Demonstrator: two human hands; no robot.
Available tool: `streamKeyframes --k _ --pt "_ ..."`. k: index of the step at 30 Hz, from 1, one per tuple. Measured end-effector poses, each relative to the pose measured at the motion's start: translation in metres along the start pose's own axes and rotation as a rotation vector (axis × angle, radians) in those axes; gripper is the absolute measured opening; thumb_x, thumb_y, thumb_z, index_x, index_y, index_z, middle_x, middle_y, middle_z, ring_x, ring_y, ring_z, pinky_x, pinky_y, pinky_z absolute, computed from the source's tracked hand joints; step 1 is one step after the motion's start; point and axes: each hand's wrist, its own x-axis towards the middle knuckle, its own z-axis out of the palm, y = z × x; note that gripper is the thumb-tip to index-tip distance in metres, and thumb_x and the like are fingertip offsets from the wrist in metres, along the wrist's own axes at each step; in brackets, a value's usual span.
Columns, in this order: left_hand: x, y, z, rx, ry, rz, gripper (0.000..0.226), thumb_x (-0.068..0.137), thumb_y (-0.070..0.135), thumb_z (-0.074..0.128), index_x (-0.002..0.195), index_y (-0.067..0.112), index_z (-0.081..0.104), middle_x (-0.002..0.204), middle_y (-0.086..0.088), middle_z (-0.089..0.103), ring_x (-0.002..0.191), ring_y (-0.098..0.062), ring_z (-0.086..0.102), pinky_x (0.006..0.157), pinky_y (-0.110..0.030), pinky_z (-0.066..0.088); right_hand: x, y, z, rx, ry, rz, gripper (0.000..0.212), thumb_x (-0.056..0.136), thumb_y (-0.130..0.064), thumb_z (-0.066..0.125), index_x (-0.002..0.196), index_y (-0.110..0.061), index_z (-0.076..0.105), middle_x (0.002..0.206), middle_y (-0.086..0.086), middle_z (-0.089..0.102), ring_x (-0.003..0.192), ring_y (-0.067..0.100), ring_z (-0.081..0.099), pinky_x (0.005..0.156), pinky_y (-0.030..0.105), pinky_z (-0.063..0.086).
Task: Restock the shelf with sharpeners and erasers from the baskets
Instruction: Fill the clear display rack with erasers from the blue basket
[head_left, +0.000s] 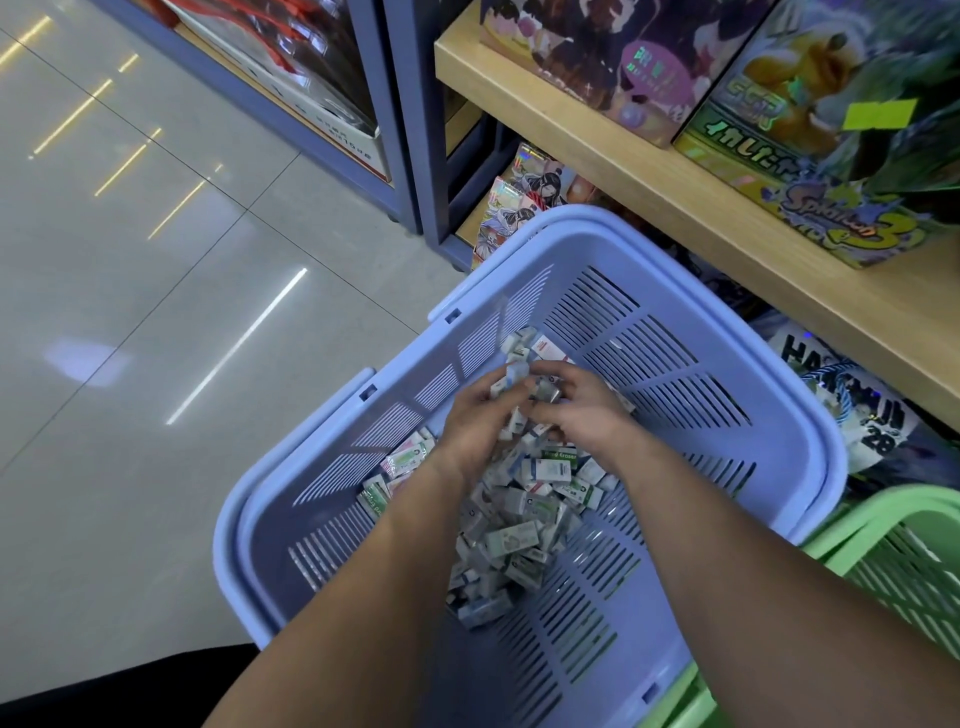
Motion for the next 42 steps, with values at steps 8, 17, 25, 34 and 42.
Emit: streamKeyframes --k 8,17,25,34,42 --pt "0.009 -0.003 -0.004 -0.18 0.067 -0.104 0.033 0.106 0.014 0.044 0.13 0.021 0.065 0.118 -0.011 0.074 0.099 -0.031 0.072 0.085 -0.044 0.058 0.007 0.002 0.001 -0.023 0.05 0.022 0.032 0.09 -0.017 0.076 0.116 -0.033 0.067 0.129 -0.006 0.062 0.107 0.024 0.066 0.064 0.029 0.052" --pt "0.007 0.0 -0.007 -0.125 0.001 -0.052 0.051 0.083 -0.009 0.058 0.122 0.023 0.066 0.116 -0.003 0.073 0.111 -0.035 0.068 0.096 -0.057 0.053 0.006 -0.001 0.002 -0.091 0.026 0.03 0.034 0.085 -0.022 0.078 0.101 -0.052 0.07 0.12 -0.009 0.067 0.103 0.024 0.068 0.084 0.045 0.058" --pt "0.004 -0.002 -0.001 0.019 0.083 -0.017 0.032 0.093 0.042 0.069 0.119 0.024 0.063 0.119 -0.01 0.068 0.094 -0.03 0.07 0.087 -0.047 0.057 -0.002 -0.008 -0.001 0.063 0.031 0.052 0.034 0.084 0.002 0.077 0.109 -0.018 0.066 0.102 -0.001 0.076 0.089 0.015 0.072 0.07 0.032 0.056" --pt "0.005 -0.002 -0.001 0.111 0.13 0.019 0.037 0.092 0.037 0.075 0.124 0.022 0.062 0.11 -0.007 0.073 0.099 -0.024 0.071 0.086 -0.043 0.059 -0.002 -0.005 0.002 0.068 0.009 0.059 0.022 0.091 -0.006 0.073 0.105 -0.023 0.073 0.103 -0.002 0.077 0.098 0.017 0.071 0.076 0.028 0.059" --pt "0.005 -0.002 -0.011 0.057 0.085 0.0 0.055 0.077 0.014 0.089 0.125 0.016 0.062 0.108 -0.012 0.077 0.097 -0.029 0.075 0.088 -0.047 0.06 -0.01 -0.019 0.0 0.157 -0.078 0.122 0.037 0.093 0.017 0.057 0.112 -0.013 0.065 0.105 0.003 0.072 0.096 0.019 0.072 0.079 0.029 0.062"
